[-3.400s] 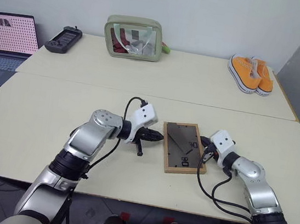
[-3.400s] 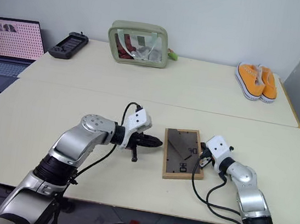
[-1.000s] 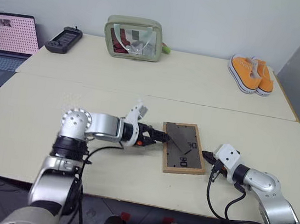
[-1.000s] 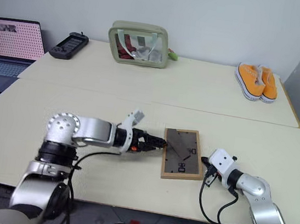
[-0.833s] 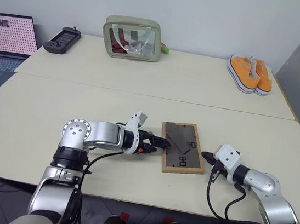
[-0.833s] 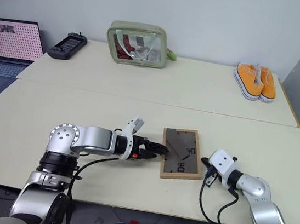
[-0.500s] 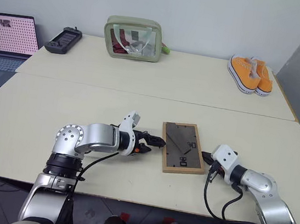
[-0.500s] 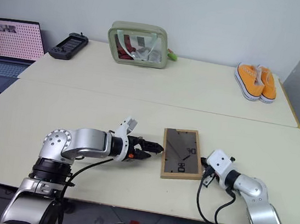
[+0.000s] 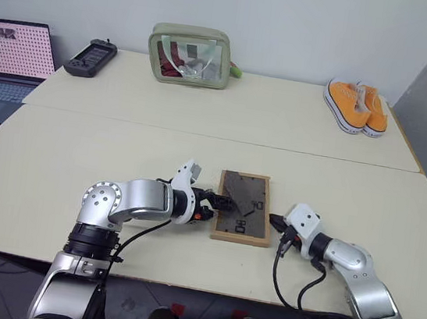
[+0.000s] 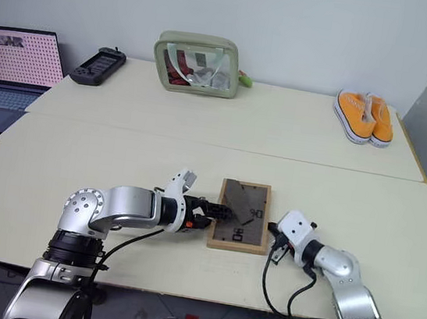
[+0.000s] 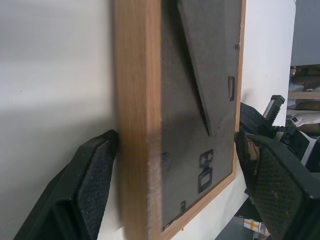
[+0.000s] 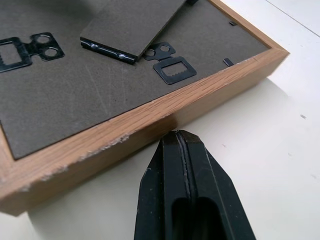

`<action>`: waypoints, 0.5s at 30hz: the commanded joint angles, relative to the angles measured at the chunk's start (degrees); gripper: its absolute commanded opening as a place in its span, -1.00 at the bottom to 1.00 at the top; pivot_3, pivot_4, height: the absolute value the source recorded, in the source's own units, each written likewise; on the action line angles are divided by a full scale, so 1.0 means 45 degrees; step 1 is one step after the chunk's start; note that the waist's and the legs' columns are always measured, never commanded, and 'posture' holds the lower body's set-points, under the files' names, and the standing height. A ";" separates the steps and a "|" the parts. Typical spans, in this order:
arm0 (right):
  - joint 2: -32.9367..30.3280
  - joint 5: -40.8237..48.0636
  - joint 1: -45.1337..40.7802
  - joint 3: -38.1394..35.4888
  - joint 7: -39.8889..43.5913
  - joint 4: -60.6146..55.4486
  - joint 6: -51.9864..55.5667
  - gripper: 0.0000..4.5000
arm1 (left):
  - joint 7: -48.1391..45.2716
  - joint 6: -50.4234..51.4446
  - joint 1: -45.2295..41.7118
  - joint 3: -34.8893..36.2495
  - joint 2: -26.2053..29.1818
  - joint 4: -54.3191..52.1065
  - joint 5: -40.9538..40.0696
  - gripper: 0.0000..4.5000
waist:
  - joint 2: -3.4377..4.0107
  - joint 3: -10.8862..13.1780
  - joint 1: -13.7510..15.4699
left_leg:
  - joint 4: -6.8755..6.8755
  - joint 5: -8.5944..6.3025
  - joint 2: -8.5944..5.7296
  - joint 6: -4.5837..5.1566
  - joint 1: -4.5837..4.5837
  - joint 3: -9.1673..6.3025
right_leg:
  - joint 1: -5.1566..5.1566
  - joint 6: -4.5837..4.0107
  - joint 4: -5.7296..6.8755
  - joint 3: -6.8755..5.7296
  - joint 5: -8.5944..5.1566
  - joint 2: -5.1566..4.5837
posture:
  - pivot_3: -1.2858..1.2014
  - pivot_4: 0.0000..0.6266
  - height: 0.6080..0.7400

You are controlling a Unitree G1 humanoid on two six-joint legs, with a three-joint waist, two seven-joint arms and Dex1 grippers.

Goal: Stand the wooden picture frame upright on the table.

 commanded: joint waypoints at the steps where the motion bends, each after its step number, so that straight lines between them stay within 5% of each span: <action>1: 0.0474 0.0089 -0.0434 0.0187 -0.0273 -0.0817 0.0297 -1.00 | 0.0068 0.0036 0.0083 -0.0155 -0.0071 0.0181 -0.0083 0.75 | 0.0000 0.0000 0.0001 | 0.0000 0.0000 -0.0001 0.0000 0.0000 -0.0001 | 0.0000 0.0000 0.0000 -0.0001 0.0000 0.0000 | 0.03 -0.52 1.00; 15: 0.0426 0.0004 -0.0552 0.0202 -0.0301 -0.0614 0.0308 -1.00 | 0.0014 -0.0129 -0.0093 0.0102 -0.0205 0.0338 -0.0083 0.75 | 0.0000 0.0000 0.0022 | -0.0002 0.0000 -0.0003 -0.0001 -0.0004 -0.0001 | -0.0001 0.0001 -0.0008 -0.0002 0.0000 -0.0002 | 0.03 -0.52 1.00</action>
